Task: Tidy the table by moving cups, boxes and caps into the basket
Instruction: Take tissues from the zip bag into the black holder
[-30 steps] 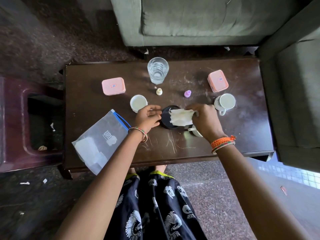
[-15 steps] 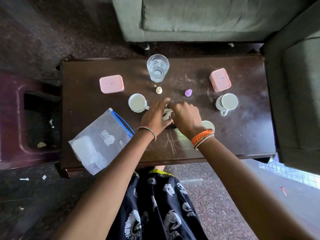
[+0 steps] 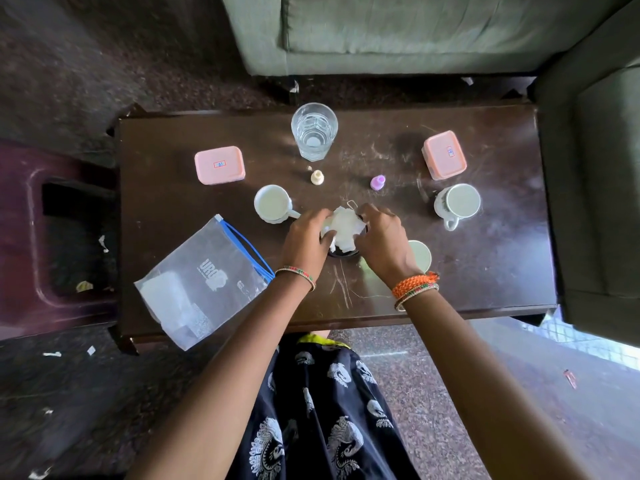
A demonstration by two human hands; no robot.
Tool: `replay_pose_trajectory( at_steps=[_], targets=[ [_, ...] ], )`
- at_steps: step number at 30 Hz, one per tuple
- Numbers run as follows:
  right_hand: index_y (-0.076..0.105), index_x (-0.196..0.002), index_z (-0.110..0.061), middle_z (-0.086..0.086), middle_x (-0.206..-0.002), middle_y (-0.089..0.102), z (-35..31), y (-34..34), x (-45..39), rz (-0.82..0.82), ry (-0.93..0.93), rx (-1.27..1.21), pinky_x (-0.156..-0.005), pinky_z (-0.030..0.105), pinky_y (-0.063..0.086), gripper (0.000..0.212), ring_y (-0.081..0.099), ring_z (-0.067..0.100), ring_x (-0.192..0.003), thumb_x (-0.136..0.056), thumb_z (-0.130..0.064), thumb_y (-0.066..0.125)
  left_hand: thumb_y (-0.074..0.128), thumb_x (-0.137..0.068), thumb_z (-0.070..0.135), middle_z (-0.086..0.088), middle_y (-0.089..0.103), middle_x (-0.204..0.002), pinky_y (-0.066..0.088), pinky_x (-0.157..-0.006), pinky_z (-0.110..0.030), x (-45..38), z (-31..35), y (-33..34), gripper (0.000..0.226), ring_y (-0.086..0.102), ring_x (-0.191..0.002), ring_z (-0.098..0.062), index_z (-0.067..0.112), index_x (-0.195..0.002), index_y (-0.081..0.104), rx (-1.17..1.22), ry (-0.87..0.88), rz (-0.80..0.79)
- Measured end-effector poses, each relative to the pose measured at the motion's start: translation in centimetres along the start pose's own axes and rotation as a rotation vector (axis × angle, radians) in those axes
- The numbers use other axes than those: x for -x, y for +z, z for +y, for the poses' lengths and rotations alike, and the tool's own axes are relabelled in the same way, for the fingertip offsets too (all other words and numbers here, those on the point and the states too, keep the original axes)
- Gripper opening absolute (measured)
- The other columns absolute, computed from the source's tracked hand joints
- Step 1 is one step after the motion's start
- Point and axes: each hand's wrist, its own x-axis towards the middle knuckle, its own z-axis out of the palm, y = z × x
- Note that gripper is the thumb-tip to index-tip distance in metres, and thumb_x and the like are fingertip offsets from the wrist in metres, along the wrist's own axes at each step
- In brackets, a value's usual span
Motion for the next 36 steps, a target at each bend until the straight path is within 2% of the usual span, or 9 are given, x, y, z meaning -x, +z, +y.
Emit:
replay_pose_trajectory(
  at_steps=[3, 7, 11, 15, 19, 23, 30, 32, 36],
  targets=[
    [0.054, -0.127, -0.011, 0.018, -0.117, 0.059, -0.3, 0.1, 0.0, -0.01, -0.041, 0.023, -0.073, 0.034, 0.049, 0.053, 0.061, 0.037, -0.09, -0.077, 0.002, 0.063, 0.054, -0.085, 0.0, -0.013, 0.067, -0.111, 0.053, -0.084, -0.039, -0.1, 0.0, 0.2, 0.031, 0.063, -0.101, -0.031, 0.01, -0.115, 0.061, -0.054, 0.079, -0.061],
    [0.053, -0.127, -0.016, 0.014, -0.117, 0.059, -0.5, 0.3, -0.4, -0.033, 0.013, 0.2, -0.071, 0.038, 0.048, 0.043, 0.061, 0.04, -0.094, -0.085, -0.008, 0.06, 0.056, -0.085, 0.007, -0.009, 0.065, -0.099, 0.048, -0.066, -0.036, -1.0, 0.0, -0.1, 0.018, 0.059, -0.092, -0.031, 0.013, -0.102, 0.058, -0.123, 0.092, -0.028],
    [0.063, -0.106, -0.011, 0.01, -0.105, 0.064, -1.0, 0.5, -0.6, 0.017, -0.011, 0.291, -0.062, 0.031, 0.041, 0.018, 0.063, 0.034, -0.087, -0.09, -0.012, 0.056, 0.069, -0.078, 0.03, -0.008, 0.06, -0.095, 0.038, -0.063, -0.034, -0.9, -0.3, -0.4, 0.026, 0.054, -0.088, -0.027, 0.013, -0.091, 0.054, -0.282, 0.037, -0.003],
    [0.064, -0.093, -0.009, 0.009, -0.098, 0.063, -1.1, 1.0, -0.4, -0.008, -0.018, 0.334, -0.062, 0.035, 0.05, 0.01, 0.061, 0.032, -0.084, -0.088, -0.012, 0.055, 0.06, -0.086, 0.024, -0.009, 0.063, -0.096, 0.043, -0.065, -0.035, -1.0, -0.4, -0.2, 0.014, 0.058, -0.09, -0.03, 0.012, -0.091, 0.059, -0.327, -0.007, -0.028],
    [0.064, -0.083, -0.011, 0.008, -0.087, 0.062, -0.7, 0.6, 0.2, 0.21, 0.011, 0.179, -0.054, 0.029, 0.038, 0.009, 0.057, 0.028, -0.078, -0.081, -0.017, 0.057, 0.06, -0.086, 0.022, -0.01, 0.07, -0.089, 0.044, -0.059, -0.032, -1.2, -0.3, -0.7, 0.012, 0.062, -0.084, -0.029, 0.012, -0.089, 0.064, -0.227, -0.07, 0.116],
    [0.068, -0.099, -0.008, 0.012, -0.099, 0.064, -0.4, 0.9, 0.8, 0.014, -0.004, 0.12, -0.066, 0.037, 0.052, 0.019, 0.06, 0.032, -0.086, -0.085, -0.014, 0.056, 0.055, -0.089, 0.023, -0.01, 0.068, -0.096, 0.046, -0.067, -0.036, -1.0, -0.4, -0.5, 0.015, 0.06, -0.091, -0.029, 0.012, -0.095, 0.065, -0.313, -0.05, -0.003],
    [0.065, -0.106, 0.0, 0.019, -0.103, 0.067, 0.0, -0.2, 0.1, 0.245, 0.168, -0.058, -0.079, 0.043, 0.05, 0.034, 0.058, 0.035, -0.095, -0.08, 0.007, 0.045, 0.05, -0.09, 0.021, -0.011, 0.061, -0.103, 0.049, -0.076, -0.043, -0.9, -0.2, -0.4, 0.021, 0.055, -0.094, -0.031, 0.011, -0.107, 0.057, -0.253, 0.068, -0.02],
    [0.065, -0.111, -0.002, 0.02, -0.111, 0.064, 0.3, -0.2, 0.0, 0.178, 0.196, 0.013, -0.085, 0.043, 0.046, 0.034, 0.052, 0.037, -0.103, -0.084, 0.004, 0.047, 0.055, -0.089, 0.023, -0.01, 0.061, -0.105, 0.049, -0.078, -0.044, -1.2, -0.3, -0.3, 0.026, 0.055, -0.096, -0.031, 0.013, -0.112, 0.056, -0.274, 0.104, -0.028],
    [0.065, -0.115, -0.011, 0.014, -0.126, 0.052, 0.5, 0.3, -0.2, 0.024, 0.188, 0.201, -0.093, 0.046, 0.037, 0.028, 0.041, 0.035, -0.115, -0.09, -0.02, 0.055, 0.061, -0.085, 0.019, -0.008, 0.057, -0.109, 0.047, -0.077, -0.043, -2.2, -0.4, 0.1, 0.032, 0.053, -0.101, -0.03, 0.016, -0.116, 0.052, -0.4, 0.117, -0.113]
  ],
)
